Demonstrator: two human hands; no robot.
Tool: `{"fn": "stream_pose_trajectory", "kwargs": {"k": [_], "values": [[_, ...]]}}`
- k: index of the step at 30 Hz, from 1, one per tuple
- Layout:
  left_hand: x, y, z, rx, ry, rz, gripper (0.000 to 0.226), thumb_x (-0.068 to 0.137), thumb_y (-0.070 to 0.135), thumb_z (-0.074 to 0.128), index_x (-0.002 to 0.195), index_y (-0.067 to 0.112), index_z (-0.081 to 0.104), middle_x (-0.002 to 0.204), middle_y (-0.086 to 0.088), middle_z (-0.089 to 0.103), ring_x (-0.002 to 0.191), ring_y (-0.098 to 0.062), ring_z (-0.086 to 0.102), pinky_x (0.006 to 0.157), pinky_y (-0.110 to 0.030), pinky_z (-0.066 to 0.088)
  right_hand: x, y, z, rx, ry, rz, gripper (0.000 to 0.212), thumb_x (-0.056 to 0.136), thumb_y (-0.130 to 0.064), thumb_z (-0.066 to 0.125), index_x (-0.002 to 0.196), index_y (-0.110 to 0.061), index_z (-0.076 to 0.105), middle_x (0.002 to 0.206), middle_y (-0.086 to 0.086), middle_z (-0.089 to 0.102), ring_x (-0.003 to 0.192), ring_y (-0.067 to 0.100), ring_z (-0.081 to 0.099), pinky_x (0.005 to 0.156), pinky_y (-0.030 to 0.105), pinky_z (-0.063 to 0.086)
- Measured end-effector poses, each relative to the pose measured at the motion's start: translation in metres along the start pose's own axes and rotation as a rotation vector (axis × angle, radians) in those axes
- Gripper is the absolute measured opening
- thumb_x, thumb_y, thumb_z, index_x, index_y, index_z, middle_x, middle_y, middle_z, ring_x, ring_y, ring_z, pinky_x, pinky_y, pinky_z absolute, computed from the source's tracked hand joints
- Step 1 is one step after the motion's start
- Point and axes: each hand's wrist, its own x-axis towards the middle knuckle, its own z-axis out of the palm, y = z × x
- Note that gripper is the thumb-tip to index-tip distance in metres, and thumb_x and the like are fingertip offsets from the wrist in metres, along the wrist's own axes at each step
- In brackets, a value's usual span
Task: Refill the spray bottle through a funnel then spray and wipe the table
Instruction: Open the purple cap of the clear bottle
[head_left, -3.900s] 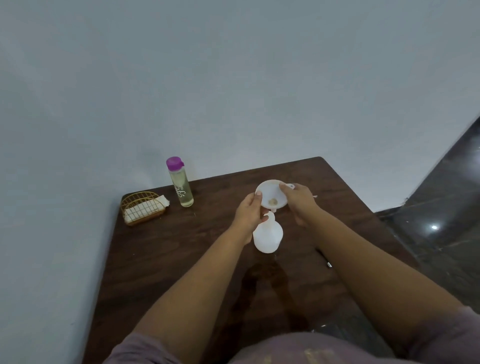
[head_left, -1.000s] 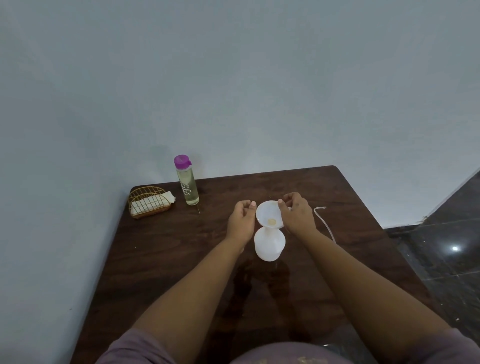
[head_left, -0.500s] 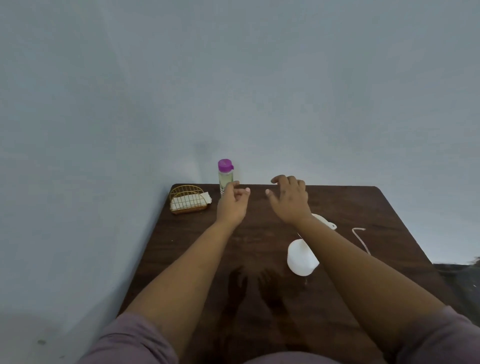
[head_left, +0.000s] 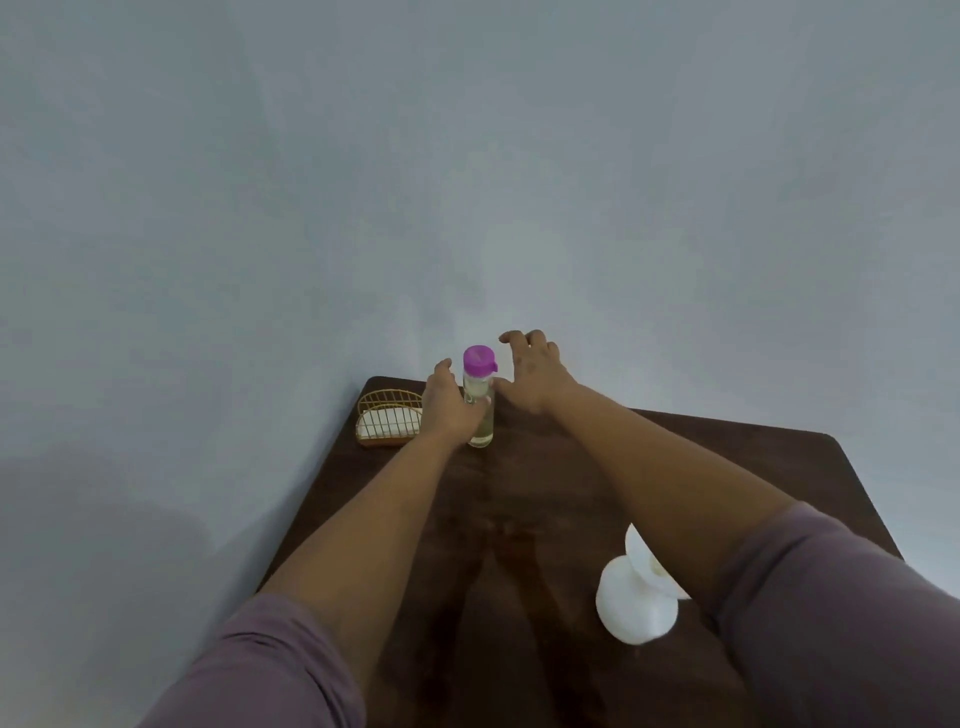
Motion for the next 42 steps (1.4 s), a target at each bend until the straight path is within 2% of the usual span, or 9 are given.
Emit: {"fn": "stream_pose_trajectory", "kwargs": {"k": [6,8,10,12,14,26,31,35,42], "values": [[0.044,0.000,0.012,-0.053,-0.041,-0.101,0.106,0.072,0.021,0.085,0.153,0.013,0.017,0.155,-0.010,0.033,0.140,-0.031,0.036,0.110,-0.042,0.040,0.052,-0.002,0.016,-0.009,-0.140,-0.043,0.075,0.088,-0.045,0.060,0.149,-0.027,0.019,0.146,0.012,0.027,0.130,0.036,0.034,0.105,0.044,0.038],[0.052,-0.006,0.021,-0.063,-0.082,-0.112,0.099,0.071,0.022,0.085,0.150,0.016,0.024,0.148,-0.009,0.042,0.133,-0.031,0.045,0.106,-0.043,0.045,0.061,-0.002,0.023,-0.011,-0.181,-0.070,0.072,0.089,-0.042,0.061,0.147,-0.026,0.023,0.142,0.011,0.034,0.126,0.034,0.041,0.102,0.043,0.042],[0.056,-0.011,0.029,-0.085,-0.082,-0.111,0.077,0.076,0.022,0.080,0.140,0.018,0.038,0.132,-0.006,0.055,0.120,-0.028,0.055,0.098,-0.040,0.050,0.066,-0.002,0.031,0.001,-0.206,-0.094,0.067,0.089,-0.036,0.062,0.144,-0.023,0.027,0.134,0.012,0.043,0.118,0.031,0.049,0.097,0.040,0.046],[0.058,-0.014,0.034,-0.117,-0.054,-0.110,0.056,0.083,0.019,0.073,0.131,0.018,0.045,0.121,-0.006,0.059,0.112,-0.027,0.057,0.093,-0.038,0.052,0.067,0.000,0.036,0.017,-0.177,-0.121,0.058,0.089,-0.030,0.063,0.139,-0.021,0.033,0.125,0.012,0.051,0.109,0.028,0.054,0.090,0.036,0.049],[0.060,-0.015,0.037,-0.125,-0.045,-0.101,0.047,0.086,0.018,0.069,0.127,0.016,0.046,0.117,-0.007,0.061,0.109,-0.026,0.058,0.092,-0.039,0.052,0.068,0.001,0.037,0.014,-0.143,-0.135,0.053,0.088,-0.029,0.064,0.133,-0.019,0.038,0.119,0.011,0.054,0.103,0.025,0.055,0.086,0.034,0.051],[0.058,-0.019,0.037,-0.092,-0.058,-0.045,0.041,0.088,0.016,0.068,0.124,0.016,0.049,0.112,-0.003,0.061,0.102,-0.018,0.057,0.083,-0.029,0.048,0.066,-0.006,0.028,-0.029,-0.181,-0.114,0.040,0.087,-0.028,0.064,0.118,-0.013,0.043,0.104,0.010,0.057,0.086,0.023,0.055,0.075,0.036,0.052],[0.034,-0.013,0.029,-0.137,-0.084,-0.012,0.043,0.085,0.013,0.072,0.122,0.019,0.051,0.108,0.003,0.060,0.103,-0.017,0.058,0.087,-0.032,0.052,0.042,-0.014,0.014,-0.015,-0.178,-0.096,0.048,0.085,-0.027,0.069,0.123,-0.014,0.043,0.112,0.008,0.052,0.089,0.020,0.051,0.073,0.028,0.046],[-0.009,-0.010,0.015,-0.232,-0.092,0.045,0.049,0.081,0.008,0.074,0.124,0.016,0.053,0.113,0.003,0.062,0.103,-0.014,0.058,0.085,-0.026,0.050,0.001,-0.029,-0.006,0.013,-0.178,-0.059,0.055,0.080,-0.031,0.073,0.125,-0.016,0.044,0.115,0.006,0.042,0.096,0.020,0.050,0.075,0.027,0.047],[-0.097,-0.028,-0.007,-0.254,-0.203,0.054,0.044,0.078,0.017,0.079,0.109,0.035,0.052,0.100,0.017,0.060,0.096,-0.004,0.057,0.085,-0.028,0.051,-0.093,-0.043,-0.007,0.043,-0.175,-0.057,0.052,0.080,-0.034,0.073,0.123,-0.016,0.049,0.116,0.005,0.048,0.097,0.017,0.049,0.075,0.025,0.043]]}}
